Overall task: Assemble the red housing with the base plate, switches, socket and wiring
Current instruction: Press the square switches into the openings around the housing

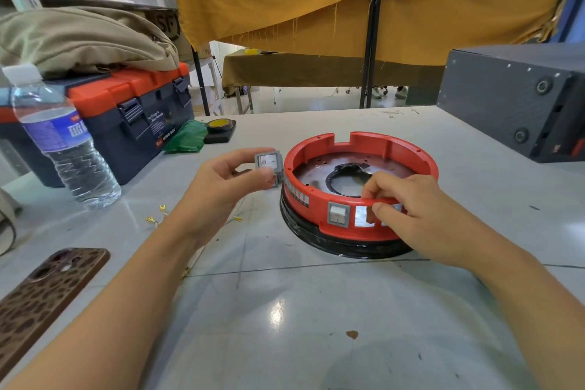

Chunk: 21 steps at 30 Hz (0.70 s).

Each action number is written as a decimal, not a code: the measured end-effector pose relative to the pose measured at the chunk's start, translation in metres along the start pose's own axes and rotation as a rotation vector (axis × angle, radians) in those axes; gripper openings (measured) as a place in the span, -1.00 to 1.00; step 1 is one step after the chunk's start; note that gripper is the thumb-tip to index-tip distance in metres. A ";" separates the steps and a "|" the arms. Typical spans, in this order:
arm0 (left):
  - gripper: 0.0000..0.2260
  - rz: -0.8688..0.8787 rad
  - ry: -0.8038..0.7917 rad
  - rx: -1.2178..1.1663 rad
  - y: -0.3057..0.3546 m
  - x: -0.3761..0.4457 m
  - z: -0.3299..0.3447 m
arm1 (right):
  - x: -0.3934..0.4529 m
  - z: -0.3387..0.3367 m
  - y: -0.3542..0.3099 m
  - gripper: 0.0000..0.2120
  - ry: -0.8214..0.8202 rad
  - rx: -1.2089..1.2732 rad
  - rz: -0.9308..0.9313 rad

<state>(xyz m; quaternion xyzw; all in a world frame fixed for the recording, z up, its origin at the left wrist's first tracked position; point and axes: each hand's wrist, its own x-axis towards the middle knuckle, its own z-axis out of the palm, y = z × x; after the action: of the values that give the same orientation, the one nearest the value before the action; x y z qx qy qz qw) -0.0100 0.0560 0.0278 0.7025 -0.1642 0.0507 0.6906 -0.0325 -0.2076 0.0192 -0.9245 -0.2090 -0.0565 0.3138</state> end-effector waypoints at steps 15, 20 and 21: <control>-0.76 0.585 -0.199 0.747 0.002 -0.025 0.059 | 0.001 -0.004 -0.004 -0.79 0.097 0.095 0.008; -0.81 0.701 -0.250 0.847 -0.008 -0.027 0.071 | 0.000 -0.006 -0.004 -0.79 0.071 0.104 -0.008; -0.81 0.711 -0.241 0.856 -0.009 -0.027 0.072 | 0.000 -0.007 -0.004 -0.79 0.061 0.102 -0.012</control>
<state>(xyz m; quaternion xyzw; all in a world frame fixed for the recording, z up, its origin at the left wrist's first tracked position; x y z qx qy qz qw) -0.0440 -0.0113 0.0079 0.8221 -0.4330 0.2616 0.2612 -0.0344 -0.2090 0.0270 -0.9039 -0.2075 -0.0756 0.3664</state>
